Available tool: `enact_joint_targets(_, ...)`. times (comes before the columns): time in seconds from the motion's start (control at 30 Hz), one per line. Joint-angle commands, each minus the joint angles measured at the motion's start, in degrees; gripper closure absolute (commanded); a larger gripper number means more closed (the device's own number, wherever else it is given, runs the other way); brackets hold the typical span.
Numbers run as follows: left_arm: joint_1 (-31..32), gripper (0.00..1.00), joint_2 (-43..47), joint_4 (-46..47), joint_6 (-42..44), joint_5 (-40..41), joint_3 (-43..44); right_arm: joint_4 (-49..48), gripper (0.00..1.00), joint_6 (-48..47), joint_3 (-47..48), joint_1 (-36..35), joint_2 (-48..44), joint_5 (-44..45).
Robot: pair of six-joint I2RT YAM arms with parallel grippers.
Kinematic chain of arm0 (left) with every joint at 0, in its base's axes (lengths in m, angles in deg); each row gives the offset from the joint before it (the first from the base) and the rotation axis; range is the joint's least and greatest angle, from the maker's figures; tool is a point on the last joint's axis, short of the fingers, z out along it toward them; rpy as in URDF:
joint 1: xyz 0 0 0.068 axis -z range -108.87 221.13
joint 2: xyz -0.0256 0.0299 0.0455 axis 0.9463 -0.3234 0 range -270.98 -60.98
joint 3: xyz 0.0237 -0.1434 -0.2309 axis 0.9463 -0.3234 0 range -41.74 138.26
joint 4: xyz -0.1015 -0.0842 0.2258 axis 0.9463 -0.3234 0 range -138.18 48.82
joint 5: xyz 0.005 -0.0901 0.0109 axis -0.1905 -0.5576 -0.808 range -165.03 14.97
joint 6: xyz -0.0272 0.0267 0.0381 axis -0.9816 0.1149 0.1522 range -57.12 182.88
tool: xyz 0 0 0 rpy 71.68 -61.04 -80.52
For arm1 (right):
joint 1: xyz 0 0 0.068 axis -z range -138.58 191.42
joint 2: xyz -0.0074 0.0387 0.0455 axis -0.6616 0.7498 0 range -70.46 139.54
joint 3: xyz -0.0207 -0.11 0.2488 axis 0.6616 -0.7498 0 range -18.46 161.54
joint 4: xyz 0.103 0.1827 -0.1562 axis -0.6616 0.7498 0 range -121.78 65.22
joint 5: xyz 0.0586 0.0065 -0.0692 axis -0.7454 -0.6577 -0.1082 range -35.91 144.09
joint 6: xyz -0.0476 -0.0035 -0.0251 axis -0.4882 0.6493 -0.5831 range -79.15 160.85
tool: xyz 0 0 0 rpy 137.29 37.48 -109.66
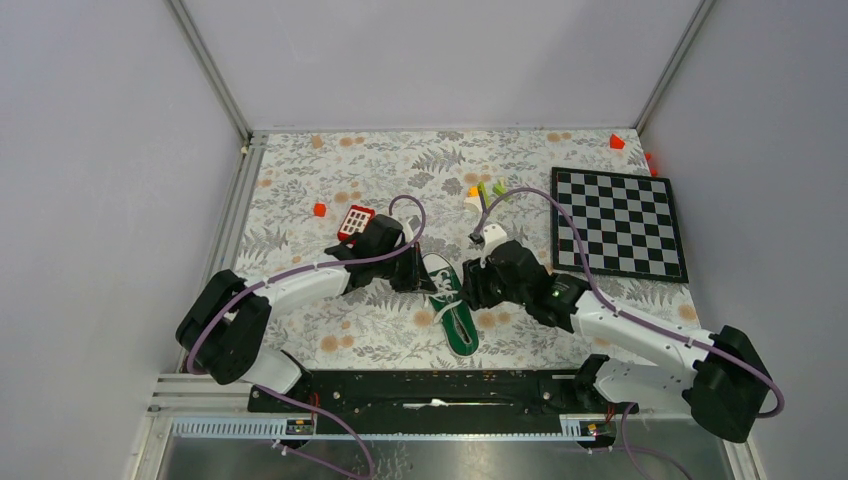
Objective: Tie the shoes
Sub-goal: Cross the shoelace with the shoelace.
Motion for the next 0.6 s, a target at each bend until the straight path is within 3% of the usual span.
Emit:
enact_joint_targets(0.0,-0.2,1.00,0.4,1.4,1.6,0.4,1.5,-5.6,0.49,9.2,-2.5,0.6,-2.0,-1.3)
enact_joint_targets(0.13,-0.2,1.00,1.1,1.5,2.5,-0.5,1.7,-5.8,0.51,8.1,-0.9,0.6,0.0,-7.5)
enact_joint_targets(0.33,-0.2,1.00,4.0,2.4,2.7,-0.6,1.6,-2.5,0.52,5.0,3.7,0.6,3.8,-9.1)
enact_joint_targets(0.57,-0.2,1.00,8.3,10.3,1.1,0.9,-3.6,-1.2,0.51,0.7,5.9,0.9,4.6,-10.7)
